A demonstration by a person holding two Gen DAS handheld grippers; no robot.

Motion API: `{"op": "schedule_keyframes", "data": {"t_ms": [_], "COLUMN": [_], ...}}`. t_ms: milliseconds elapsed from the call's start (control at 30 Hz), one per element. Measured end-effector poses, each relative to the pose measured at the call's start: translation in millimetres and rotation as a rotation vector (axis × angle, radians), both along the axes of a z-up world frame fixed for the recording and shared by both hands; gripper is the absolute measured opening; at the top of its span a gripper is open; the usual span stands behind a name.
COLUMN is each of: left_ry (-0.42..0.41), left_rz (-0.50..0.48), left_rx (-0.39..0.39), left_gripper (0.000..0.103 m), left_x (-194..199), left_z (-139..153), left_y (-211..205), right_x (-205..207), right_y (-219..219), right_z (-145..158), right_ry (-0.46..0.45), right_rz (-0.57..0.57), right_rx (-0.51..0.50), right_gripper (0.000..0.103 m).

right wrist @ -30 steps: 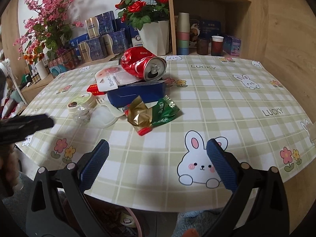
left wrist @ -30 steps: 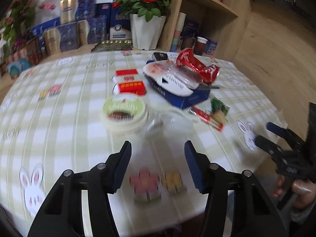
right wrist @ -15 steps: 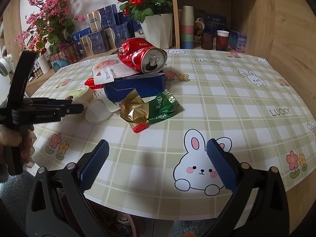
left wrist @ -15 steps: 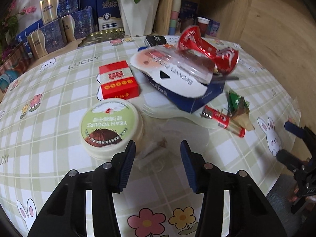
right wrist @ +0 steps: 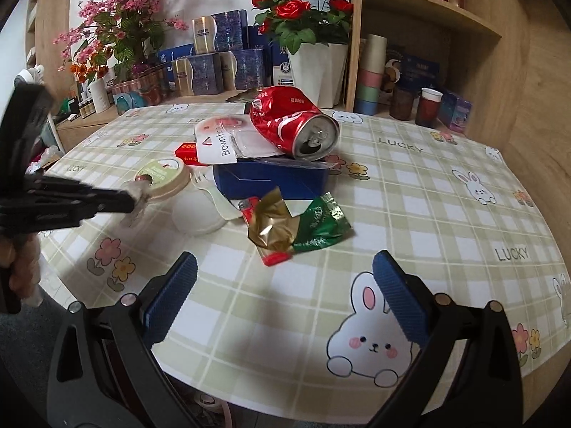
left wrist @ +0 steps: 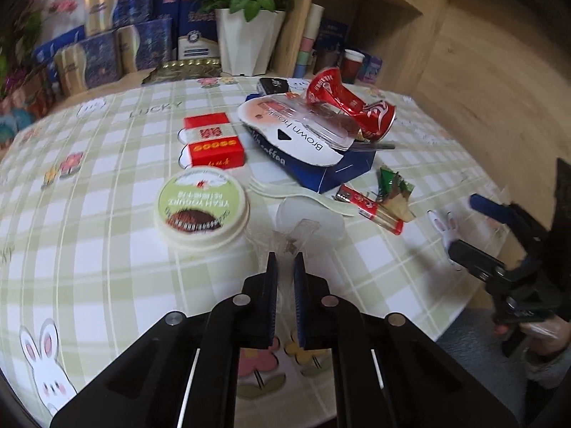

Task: Collect trash
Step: 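Grasp the gold and green wrappers with the right tool while the left tool holds the clear wrapper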

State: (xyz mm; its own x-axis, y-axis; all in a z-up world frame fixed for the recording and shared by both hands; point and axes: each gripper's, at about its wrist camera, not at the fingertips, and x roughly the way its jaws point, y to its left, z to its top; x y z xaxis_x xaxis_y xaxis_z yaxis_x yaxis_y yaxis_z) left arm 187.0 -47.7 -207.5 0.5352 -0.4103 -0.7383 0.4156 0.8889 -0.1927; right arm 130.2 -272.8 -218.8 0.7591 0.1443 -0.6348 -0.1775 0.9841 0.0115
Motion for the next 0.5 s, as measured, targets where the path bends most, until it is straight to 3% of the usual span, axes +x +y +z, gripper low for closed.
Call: {"op": "schedule_keyframes", "data": {"t_ms": [133, 500], "left_ry": [0.001, 0.034], "left_rz": [0.02, 0.083], "left_rx": [0.008, -0.09], "left_gripper": [0.009, 0.009], "left_x": [-13, -27], "left_z": [-4, -5], "left_y": [5, 27], "right_x": [9, 39], "right_y": [-2, -12], "right_z": [-5, -15], "right_ry": [0.031, 0.1], "right_rz": [-0.01, -0.048], "right_rx": [0.029, 0.077], "right_gripper": [0.097, 0.097]}}
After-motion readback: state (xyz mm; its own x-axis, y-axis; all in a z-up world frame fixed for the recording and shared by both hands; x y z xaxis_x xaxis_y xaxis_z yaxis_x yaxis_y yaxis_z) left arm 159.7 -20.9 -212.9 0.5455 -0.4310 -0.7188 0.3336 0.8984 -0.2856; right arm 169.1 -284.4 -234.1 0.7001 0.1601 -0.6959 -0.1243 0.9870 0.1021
